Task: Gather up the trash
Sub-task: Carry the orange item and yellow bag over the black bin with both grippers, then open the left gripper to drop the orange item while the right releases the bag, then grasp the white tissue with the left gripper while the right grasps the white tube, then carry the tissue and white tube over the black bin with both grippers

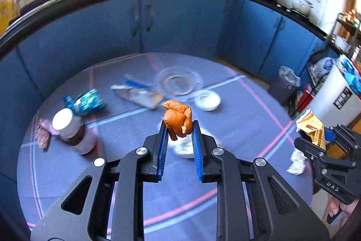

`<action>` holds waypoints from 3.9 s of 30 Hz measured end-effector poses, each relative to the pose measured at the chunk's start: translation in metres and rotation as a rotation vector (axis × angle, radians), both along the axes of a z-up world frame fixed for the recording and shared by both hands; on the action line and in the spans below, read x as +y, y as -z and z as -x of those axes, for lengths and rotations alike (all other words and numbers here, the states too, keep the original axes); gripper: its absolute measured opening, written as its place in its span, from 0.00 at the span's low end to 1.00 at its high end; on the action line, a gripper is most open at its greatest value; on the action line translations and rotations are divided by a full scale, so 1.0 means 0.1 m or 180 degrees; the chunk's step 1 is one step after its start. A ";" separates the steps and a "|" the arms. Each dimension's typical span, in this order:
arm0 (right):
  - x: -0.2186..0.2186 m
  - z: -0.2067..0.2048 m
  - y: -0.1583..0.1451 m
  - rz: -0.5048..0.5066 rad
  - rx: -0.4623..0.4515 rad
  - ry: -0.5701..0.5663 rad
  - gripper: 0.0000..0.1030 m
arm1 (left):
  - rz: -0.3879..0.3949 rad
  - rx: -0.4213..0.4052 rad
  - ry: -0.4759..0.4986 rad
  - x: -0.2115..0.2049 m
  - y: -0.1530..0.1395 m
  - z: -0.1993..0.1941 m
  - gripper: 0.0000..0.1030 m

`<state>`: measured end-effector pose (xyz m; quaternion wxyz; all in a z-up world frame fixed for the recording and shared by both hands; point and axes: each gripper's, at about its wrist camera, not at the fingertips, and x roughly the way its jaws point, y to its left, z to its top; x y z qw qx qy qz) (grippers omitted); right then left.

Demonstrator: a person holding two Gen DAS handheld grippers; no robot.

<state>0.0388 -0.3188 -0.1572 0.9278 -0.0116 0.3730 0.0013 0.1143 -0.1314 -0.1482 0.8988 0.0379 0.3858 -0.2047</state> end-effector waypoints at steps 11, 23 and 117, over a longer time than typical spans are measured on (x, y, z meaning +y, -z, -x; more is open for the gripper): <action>-0.74 0.41 -0.18 -0.0017 -0.0143 0.0466 0.41 | -0.0073 -0.0150 0.0596 -0.98 -0.20 0.33 0.21; -1.35 0.75 -0.15 0.0060 -0.0178 0.0870 0.43 | -0.0132 -0.0258 0.1196 -1.92 -0.33 0.70 0.21; -0.05 -0.06 0.26 -0.0090 0.0125 -0.0086 0.05 | -0.0202 0.0178 0.0338 -0.23 0.35 -0.30 0.31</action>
